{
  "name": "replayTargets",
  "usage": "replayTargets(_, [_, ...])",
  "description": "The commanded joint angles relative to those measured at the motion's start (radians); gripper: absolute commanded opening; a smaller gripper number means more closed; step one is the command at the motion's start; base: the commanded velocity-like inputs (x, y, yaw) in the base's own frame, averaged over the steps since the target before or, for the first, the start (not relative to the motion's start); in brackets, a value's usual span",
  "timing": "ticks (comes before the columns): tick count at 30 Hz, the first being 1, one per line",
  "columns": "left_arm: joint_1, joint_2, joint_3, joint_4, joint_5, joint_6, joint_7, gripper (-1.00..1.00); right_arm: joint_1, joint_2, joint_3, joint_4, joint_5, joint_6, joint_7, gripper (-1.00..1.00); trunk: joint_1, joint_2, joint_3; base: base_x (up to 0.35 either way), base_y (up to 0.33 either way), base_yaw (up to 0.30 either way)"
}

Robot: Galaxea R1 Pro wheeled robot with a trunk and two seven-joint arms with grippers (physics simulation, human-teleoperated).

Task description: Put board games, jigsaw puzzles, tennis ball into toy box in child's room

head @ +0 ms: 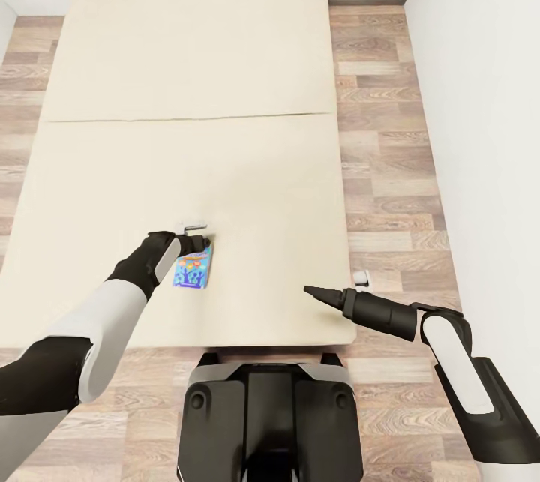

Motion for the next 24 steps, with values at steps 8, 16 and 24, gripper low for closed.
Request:
replayTargets(8, [0.0, 0.001, -0.005, -0.001, 0.016, 0.005, 0.009, 1.0, 0.0, -0.001, 0.0, 0.0, 0.008, 0.002, 0.008, 1.0, 0.001, -0.001, -0.001, -0.025, 0.0, 0.0])
replayTargets(16, [0.0, 0.001, -0.005, -0.001, 0.015, 0.004, 0.01, 1.0, 0.0, 0.0, 0.0, 0.0, 0.008, 0.002, 0.008, 1.0, 0.001, -0.001, -0.001, -0.126, 0.0, 0.0])
replayTargets(24, [0.0, 0.001, -0.005, -0.001, 0.015, 0.004, 0.01, 1.0, 0.0, -0.001, 0.0, 0.0, 0.008, 0.002, 0.008, 1.0, 0.001, -0.001, -0.001, -0.127, 0.0, 0.0])
